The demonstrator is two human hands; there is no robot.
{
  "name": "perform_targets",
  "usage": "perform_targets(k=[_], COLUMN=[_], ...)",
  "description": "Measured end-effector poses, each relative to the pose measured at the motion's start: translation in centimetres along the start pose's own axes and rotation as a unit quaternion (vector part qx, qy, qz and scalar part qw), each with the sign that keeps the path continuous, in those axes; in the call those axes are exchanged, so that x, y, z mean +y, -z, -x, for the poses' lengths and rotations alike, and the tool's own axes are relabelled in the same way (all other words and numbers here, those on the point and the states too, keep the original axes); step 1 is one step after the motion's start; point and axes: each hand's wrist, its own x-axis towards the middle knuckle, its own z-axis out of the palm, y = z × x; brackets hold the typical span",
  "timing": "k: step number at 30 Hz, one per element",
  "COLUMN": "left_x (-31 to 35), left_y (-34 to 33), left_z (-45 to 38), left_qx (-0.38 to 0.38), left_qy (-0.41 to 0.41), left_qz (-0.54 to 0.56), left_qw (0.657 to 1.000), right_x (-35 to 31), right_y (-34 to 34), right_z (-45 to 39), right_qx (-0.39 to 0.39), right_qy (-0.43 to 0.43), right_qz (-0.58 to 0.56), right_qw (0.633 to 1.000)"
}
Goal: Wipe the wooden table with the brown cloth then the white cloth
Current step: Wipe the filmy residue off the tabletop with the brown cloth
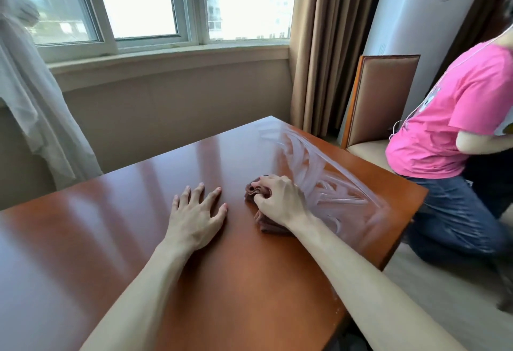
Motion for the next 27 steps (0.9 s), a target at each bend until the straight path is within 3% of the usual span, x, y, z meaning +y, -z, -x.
perform_targets(k=[5,8,14,22,27], left_x=[0.9,1.0,0.4,0.1,0.2], left_y=[1.4,1.1,-0.3,-1.5,-1.5], left_z=[-2.0,-4.8,-10.1,-10.8,-10.9], left_qx=[0.046,0.021,0.02,0.04,0.04], left_qy=[-0.016,-0.004,0.017,0.026,0.032], left_qz=[-0.056,-0.033,0.036,0.006,0.001], left_qw=[0.997,0.999,0.999,0.999,0.999], right_x=[-0.1,0.5,2.5,5.6,6.6], right_y=[-0.9,-1.7,-3.2,-6.3,-7.1], right_z=[2.1,-1.0,-11.5,-30.0,-33.4], right_qx=[0.047,0.048,0.039,0.054,0.036], right_qy=[0.019,0.015,0.003,-0.048,-0.055], right_qz=[0.022,0.026,0.032,0.048,0.061], right_qw=[0.998,0.998,0.999,0.996,0.996])
